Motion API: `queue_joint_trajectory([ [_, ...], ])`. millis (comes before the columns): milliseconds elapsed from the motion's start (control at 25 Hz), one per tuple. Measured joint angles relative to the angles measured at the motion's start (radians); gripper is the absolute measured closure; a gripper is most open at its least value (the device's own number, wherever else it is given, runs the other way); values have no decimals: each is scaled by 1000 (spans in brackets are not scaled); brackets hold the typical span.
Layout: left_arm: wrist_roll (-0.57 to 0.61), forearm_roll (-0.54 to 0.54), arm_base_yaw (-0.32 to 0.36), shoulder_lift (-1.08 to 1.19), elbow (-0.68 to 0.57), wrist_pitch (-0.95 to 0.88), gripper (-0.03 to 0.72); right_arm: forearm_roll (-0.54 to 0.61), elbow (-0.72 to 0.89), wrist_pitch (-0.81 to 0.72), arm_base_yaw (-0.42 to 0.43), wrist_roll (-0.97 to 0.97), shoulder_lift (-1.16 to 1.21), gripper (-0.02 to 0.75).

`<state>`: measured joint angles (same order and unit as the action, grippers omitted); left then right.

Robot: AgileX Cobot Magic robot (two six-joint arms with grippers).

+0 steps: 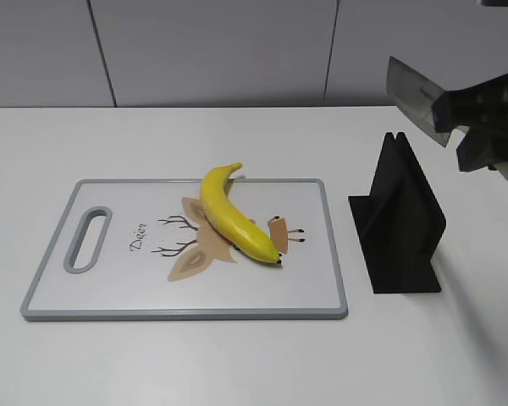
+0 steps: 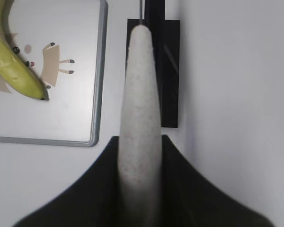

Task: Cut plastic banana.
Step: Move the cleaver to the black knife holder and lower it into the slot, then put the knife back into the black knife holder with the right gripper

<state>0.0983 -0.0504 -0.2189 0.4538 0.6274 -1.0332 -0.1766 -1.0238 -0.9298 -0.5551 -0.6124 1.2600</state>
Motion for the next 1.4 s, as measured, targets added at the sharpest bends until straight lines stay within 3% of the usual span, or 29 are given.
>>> queue_joint_trajectory([
  [160, 0, 1, 0, -131, -59, 0, 113, -75, 1, 8, -62, -99, 14, 559],
  [680, 0, 13, 0, -450, -134, -53, 113, -92, 87, 65, -64, -141, 23, 559],
  [1400, 0, 16, 0, -458, -134, -55, 113, -160, 174, 166, -65, -262, 23, 559],
])
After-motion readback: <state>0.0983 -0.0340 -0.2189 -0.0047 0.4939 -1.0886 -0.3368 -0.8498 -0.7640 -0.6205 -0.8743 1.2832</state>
